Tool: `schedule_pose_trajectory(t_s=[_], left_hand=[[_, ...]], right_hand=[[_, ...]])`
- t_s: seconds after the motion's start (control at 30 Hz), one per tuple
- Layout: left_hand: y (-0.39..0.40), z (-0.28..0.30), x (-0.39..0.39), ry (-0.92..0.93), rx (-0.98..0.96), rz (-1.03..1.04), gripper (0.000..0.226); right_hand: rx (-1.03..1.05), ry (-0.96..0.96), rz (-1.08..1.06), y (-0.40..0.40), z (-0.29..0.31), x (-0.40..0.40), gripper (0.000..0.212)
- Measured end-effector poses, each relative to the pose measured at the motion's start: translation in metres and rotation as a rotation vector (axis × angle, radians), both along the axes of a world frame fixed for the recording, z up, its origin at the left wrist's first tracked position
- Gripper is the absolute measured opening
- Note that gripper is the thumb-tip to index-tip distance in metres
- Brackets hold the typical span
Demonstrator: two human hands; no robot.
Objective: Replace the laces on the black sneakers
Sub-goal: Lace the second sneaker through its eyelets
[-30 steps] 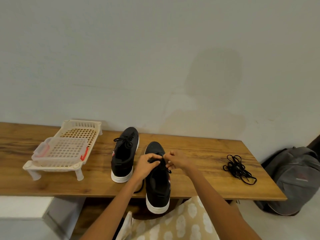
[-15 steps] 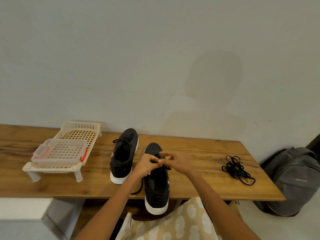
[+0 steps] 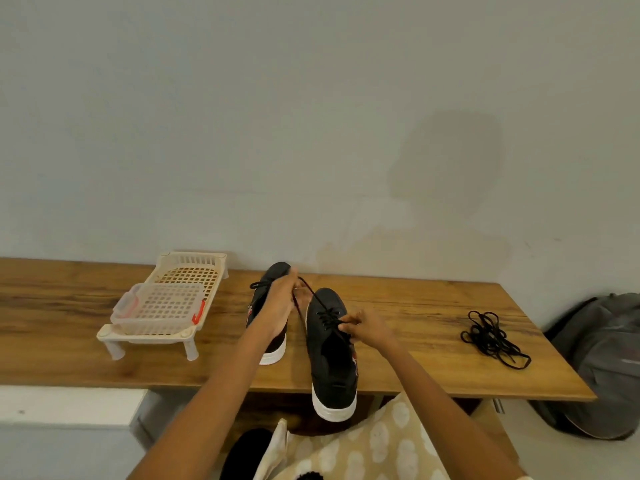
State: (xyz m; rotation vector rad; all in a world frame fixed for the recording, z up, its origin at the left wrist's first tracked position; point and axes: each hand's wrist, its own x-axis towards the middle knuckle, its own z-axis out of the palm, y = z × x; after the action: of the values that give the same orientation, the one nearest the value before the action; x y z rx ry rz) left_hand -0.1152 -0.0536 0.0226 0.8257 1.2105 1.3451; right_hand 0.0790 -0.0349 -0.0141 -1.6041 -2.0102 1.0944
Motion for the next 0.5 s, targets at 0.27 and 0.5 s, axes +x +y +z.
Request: schedule_pose_trajectory(t_s=[0.27, 0.5], left_hand=[[-0.002, 0.01, -0.006, -0.315, 0.115, 0.306, 0.036], [0.002, -0.028, 0.009, 1.261, 0.325, -0.588, 0.018]], right_hand=[[-0.025, 0.048, -0.054, -0.002, -0.004, 0.0, 0.024], [-0.001, 0.037, -0.032, 0.004, -0.008, -0.001, 0.025]])
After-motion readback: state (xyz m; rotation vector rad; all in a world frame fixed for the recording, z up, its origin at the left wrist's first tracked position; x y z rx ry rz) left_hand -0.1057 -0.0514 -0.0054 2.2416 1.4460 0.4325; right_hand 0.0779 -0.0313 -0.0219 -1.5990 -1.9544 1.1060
